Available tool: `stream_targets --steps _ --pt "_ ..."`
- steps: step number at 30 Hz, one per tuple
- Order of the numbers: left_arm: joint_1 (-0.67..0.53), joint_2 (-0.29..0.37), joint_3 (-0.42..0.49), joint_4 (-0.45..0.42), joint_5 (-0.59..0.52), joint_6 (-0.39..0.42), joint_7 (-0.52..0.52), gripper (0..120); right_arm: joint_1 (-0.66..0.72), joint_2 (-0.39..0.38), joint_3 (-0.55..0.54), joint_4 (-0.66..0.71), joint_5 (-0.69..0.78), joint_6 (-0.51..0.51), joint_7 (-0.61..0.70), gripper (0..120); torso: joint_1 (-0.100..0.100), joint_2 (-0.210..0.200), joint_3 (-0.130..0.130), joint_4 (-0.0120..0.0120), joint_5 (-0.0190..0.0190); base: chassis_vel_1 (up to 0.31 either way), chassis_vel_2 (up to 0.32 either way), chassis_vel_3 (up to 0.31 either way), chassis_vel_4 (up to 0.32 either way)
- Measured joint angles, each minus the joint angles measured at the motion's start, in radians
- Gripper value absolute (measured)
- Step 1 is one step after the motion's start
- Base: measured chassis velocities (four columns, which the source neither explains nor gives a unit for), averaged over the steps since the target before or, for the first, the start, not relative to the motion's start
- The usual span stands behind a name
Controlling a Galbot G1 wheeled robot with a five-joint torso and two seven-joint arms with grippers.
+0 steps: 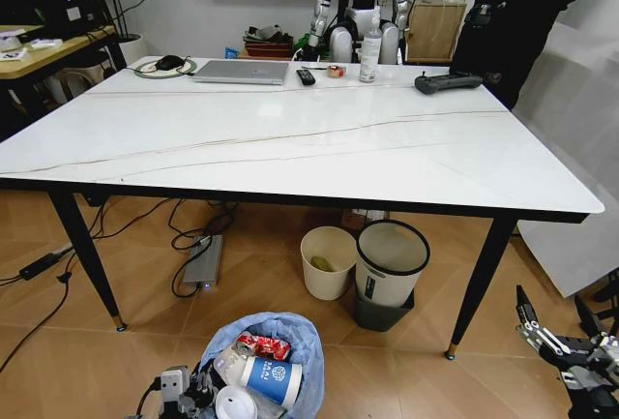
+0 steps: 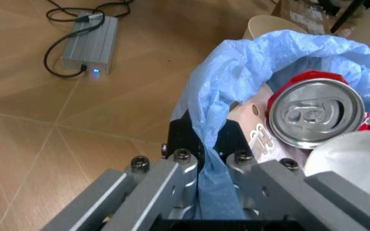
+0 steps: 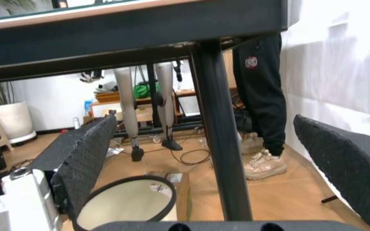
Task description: Pick up the trash bin and place the trash from the table into it.
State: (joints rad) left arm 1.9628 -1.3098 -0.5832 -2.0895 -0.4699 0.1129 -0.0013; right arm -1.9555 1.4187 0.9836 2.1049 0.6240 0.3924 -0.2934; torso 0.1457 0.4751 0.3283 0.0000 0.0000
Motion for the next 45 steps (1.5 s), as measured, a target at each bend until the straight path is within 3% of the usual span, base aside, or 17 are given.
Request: stream_targets --steps 15,25,45 --pt "-0.002 -0.001 0.002 -0.01 -0.002 -0.007 0.001 0 0.0 0.0 0.0 0.0 0.0 0.0 0.0 100 -0.015 -0.043 -0.028 0.0 0.0 0.0 0.0 0.0 0.0" --pt "0.006 0.009 -0.006 -0.102 0.003 -0.003 0.008 0 0.0 0.0 0.0 0.0 0.0 0.0 0.0 100 -0.031 -0.092 -0.061 0.0 0.0 0.0 0.0 0.0 0.0" --pt "0.005 0.007 -0.008 -0.086 0.006 0.0 0.004 0 0.0 0.0 0.0 0.0 0.0 0.0 0.0 100 -0.059 -0.178 -0.119 0.0 0.0 0.0 0.0 0.0 0.0"
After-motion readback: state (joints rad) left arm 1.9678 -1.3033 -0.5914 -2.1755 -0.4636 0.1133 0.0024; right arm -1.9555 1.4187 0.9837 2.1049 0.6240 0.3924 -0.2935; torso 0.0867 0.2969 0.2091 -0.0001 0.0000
